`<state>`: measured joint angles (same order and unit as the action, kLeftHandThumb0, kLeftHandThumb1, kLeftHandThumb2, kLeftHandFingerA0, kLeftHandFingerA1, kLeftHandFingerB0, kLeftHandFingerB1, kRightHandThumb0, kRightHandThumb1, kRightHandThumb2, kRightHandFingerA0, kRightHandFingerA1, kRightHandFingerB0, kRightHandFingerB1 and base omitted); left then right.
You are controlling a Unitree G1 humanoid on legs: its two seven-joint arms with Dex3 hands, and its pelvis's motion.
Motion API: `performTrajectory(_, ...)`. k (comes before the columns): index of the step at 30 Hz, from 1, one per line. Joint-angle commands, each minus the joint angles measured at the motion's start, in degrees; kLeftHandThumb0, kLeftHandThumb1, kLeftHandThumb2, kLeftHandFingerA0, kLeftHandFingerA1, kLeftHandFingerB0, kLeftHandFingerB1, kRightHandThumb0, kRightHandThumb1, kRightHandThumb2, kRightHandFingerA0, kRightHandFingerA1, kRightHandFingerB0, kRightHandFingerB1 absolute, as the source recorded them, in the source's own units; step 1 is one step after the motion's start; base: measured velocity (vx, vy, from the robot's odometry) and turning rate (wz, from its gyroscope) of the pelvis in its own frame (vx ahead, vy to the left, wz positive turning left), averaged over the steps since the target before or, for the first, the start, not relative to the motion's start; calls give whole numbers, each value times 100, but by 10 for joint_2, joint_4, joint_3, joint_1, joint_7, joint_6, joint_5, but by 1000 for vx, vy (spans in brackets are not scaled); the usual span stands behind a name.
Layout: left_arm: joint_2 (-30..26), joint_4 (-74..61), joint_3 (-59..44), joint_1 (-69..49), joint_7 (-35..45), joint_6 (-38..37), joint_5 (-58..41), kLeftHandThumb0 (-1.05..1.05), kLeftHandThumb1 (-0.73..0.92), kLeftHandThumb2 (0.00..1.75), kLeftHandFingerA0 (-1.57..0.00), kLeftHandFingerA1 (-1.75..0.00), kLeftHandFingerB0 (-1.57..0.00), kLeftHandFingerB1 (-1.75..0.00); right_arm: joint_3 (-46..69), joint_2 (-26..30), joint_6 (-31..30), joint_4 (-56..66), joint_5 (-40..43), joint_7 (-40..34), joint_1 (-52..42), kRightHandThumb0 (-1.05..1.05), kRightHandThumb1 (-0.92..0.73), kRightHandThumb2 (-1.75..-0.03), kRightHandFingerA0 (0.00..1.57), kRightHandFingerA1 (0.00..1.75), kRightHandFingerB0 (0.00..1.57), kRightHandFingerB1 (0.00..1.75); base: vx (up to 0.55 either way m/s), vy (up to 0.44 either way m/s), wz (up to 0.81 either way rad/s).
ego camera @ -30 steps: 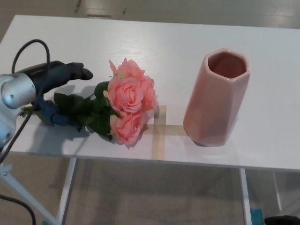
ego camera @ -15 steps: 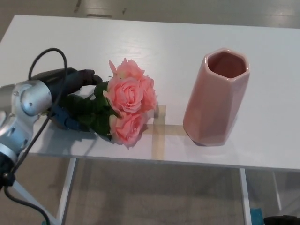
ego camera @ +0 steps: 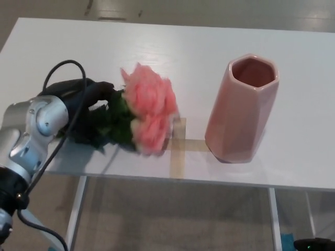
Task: Use the left hand to pick up the rose and then lift and insert it into the pink vase.
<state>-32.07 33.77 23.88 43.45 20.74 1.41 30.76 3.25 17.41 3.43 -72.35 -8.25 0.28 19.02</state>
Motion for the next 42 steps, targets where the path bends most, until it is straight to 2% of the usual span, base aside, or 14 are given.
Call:
performTrajectory(1,14,13,24,-15,20,15,24,-16,74,63,-120,-63,-80,-48,1,3,-5,-3,5,2,-1,-36,-66,-59,60,41,53,39,0,0,0)
performTrajectory(3,15,16,27,-19,7,7,29,-17,68,62,-116,-68,-87,-52,1,4,-5,-3,5,3,-1,-36,-66,-59,59,41,53,39,0,0,0)
performTrajectory(7,15,13,22,-32,-20,-9,28,-17,71,61,-105,-93,-89,-54,0,4,-3,-2,5,3,-2,-36,-66,-59,59,41,53,39,0,0,0)
performTrajectory(8,17,12,17,-37,-27,-11,24,-16,72,63,-78,-131,-89,-57,1,4,-4,-3,5,2,-1,-36,-66,-59,59,41,53,38,0,0,0)
performTrajectory(12,27,1,-6,-63,-55,-27,10,-17,77,64,-67,-133,-86,-55,1,4,-5,-5,4,0,0,-36,-66,-59,59,41,53,38,0,0,0)
performTrajectory(13,30,2,-11,-65,-57,-29,8,-17,79,63,-77,-111,-86,-53,1,4,-5,-5,4,-1,0,-36,-66,-59,59,41,53,38,0,0,0)
performTrajectory(14,31,2,-16,-67,-60,-31,6,-17,79,64,-71,-126,-88,-57,1,3,-5,-5,4,-1,0,-36,-66,-59,59,41,53,38,0,0,0)
performTrajectory(19,38,6,-29,-70,-69,-38,6,-17,79,64,-73,-127,-87,-57,1,3,-4,-6,5,-1,0,-36,-66,-59,59,41,53,38,0,0,0)
performTrajectory(20,44,14,-39,-63,-82,-41,0,-17,80,63,-64,-148,-82,-85,2,3,-4,-5,6,-1,1,-36,-66,-59,60,41,53,38,0,0,0)
performTrajectory(27,80,36,-125,-30,-147,-54,-54,-16,80,64,-66,-150,-72,-108,4,5,-4,-3,7,4,4,-36,-66,-59,59,41,54,39,0,0,0)
performTrajectory(32,110,29,-182,-30,-164,-57,-83,-15,80,65,-67,-149,-71,-111,3,5,-5,-3,6,3,3,-36,-66,-59,60,41,54,39,0,0,0)
performTrajectory(33,128,13,-209,-26,-165,-46,-111,-15,82,66,-76,-141,-72,-109,4,5,-6,-4,7,3,3,-36,-66,-59,60,41,54,39,0,0,0)
performTrajectory(36,164,-24,-263,-15,-155,-30,-166,-14,83,66,-80,-138,-72,-110,3,6,-7,-6,5,2,4,-36,-66,-59,60,41,53,38,0,0,0)
performTrajectory(42,169,-74,-283,1,-130,-14,-176,-15,85,67,-86,-134,-74,-104,-1,6,-7,-5,3,1,6,-36,-66,-59,59,41,54,39,0,0,0)
